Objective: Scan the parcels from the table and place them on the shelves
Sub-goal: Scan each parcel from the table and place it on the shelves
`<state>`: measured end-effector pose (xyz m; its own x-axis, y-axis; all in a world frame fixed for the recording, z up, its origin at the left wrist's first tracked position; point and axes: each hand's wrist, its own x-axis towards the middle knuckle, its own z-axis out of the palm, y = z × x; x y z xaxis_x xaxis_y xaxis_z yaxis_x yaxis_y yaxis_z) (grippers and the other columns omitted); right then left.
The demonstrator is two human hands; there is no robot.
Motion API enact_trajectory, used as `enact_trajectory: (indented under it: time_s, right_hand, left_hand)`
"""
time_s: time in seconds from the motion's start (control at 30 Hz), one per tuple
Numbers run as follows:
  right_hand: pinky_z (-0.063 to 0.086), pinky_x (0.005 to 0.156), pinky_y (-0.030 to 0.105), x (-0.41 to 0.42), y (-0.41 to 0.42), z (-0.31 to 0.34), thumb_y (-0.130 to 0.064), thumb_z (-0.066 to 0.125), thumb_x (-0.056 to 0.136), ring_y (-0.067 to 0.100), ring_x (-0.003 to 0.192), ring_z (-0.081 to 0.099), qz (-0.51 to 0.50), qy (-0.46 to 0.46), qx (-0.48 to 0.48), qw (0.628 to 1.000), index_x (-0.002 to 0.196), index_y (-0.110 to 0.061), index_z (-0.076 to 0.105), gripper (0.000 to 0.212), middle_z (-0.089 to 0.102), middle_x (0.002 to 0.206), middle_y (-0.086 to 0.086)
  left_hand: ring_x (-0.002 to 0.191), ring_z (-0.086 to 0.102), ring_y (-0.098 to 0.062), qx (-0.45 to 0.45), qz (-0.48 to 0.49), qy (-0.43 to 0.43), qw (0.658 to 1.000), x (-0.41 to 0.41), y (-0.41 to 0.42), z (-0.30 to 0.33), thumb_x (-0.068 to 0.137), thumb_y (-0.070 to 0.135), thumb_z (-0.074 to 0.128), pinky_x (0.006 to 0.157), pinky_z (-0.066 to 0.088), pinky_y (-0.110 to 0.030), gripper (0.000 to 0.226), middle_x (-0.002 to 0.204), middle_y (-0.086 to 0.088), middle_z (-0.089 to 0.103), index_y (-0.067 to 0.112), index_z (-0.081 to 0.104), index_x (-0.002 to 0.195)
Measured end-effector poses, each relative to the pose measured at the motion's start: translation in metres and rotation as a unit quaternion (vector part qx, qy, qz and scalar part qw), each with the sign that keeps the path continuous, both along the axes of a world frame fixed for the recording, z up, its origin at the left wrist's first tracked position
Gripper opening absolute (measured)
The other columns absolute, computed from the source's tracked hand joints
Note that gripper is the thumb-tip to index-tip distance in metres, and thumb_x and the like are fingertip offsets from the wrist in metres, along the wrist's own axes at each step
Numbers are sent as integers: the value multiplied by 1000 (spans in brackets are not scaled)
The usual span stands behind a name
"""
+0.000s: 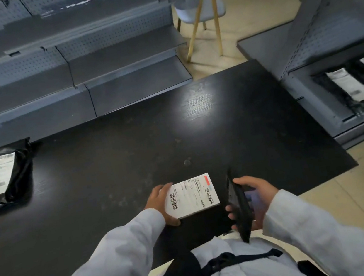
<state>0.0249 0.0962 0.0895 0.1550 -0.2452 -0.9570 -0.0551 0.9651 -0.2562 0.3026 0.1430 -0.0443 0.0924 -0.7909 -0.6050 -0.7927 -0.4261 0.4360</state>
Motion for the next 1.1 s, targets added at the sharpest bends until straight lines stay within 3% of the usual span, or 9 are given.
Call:
enact_trajectory:
  time_s: [0.17, 0.33, 0.4, 0.7, 0.9, 0.97, 1.03, 1.1]
  right_hand:
    - [60, 77, 48, 25, 35, -5, -54, 69, 77, 40, 101, 70, -2, 55, 22, 998, 124, -7, 62, 66, 70, 115, 23]
    - [61, 71, 46, 52, 74, -10, -55, 71, 75, 39, 98, 71, -42, 99, 41, 993, 123, -10, 62, 66, 72, 113, 22]
    - [61, 76, 46, 60, 84, -12, -56, 72, 73, 39, 99, 72, -39, 104, 40, 993, 122, -10, 62, 68, 73, 112, 21]
    - [58, 86, 45, 106, 97, -6, -54, 68, 76, 37, 108, 67, -21, 16, 55, 998, 126, -8, 61, 68, 72, 115, 21]
    - [58, 87, 46, 120, 103, -18, -55, 73, 69, 36, 104, 69, -17, 10, 52, 998, 127, -11, 61, 74, 73, 113, 21]
    - [57, 89, 47, 121, 105, -20, -55, 74, 68, 36, 106, 68, -14, 9, 50, 999, 125, -10, 62, 74, 73, 114, 21]
    - [55, 93, 48, 122, 107, -22, -52, 79, 58, 36, 109, 67, 2, 8, 44, 999, 122, -8, 65, 79, 73, 114, 21]
    - [55, 93, 50, 124, 108, -25, -49, 82, 44, 37, 110, 67, 4, 13, 43, 999, 121, -9, 66, 89, 73, 114, 21]
  left_hand:
    - [141, 30, -23, -25, -23, 21, 999, 7, 1, -10, 52, 33, 94, 116, 33, -37, 122, 153, 1, 20, 34, 23, 151]
    - [142, 25, -25, -49, -31, 54, 997, 11, 1, -19, 54, 35, 93, 115, 34, -42, 117, 151, 1, 22, 35, 24, 149]
    - [142, 22, -25, -54, -53, 49, 996, 13, 1, -22, 55, 37, 92, 115, 34, -43, 118, 152, 1, 20, 36, 21, 149]
    - [142, 25, -25, -83, -58, 87, 991, 17, 2, -22, 52, 37, 92, 114, 33, -43, 117, 152, 1, 22, 31, 25, 148]
    - [141, 28, -26, -80, -58, 94, 991, 15, 0, -20, 56, 44, 87, 112, 35, -45, 108, 150, 0, 26, 33, 27, 146]
    - [137, 34, -26, -84, -51, 101, 990, 13, 1, -18, 55, 51, 83, 106, 41, -43, 98, 145, 0, 33, 34, 36, 139]
    - [132, 43, -25, -91, -51, 87, 991, 13, 0, -16, 48, 62, 73, 95, 47, -39, 83, 133, 1, 45, 38, 45, 123]
    - [135, 38, -24, -76, -48, 90, 992, 13, 0, -19, 41, 67, 71, 101, 44, -42, 93, 136, 2, 43, 39, 41, 124]
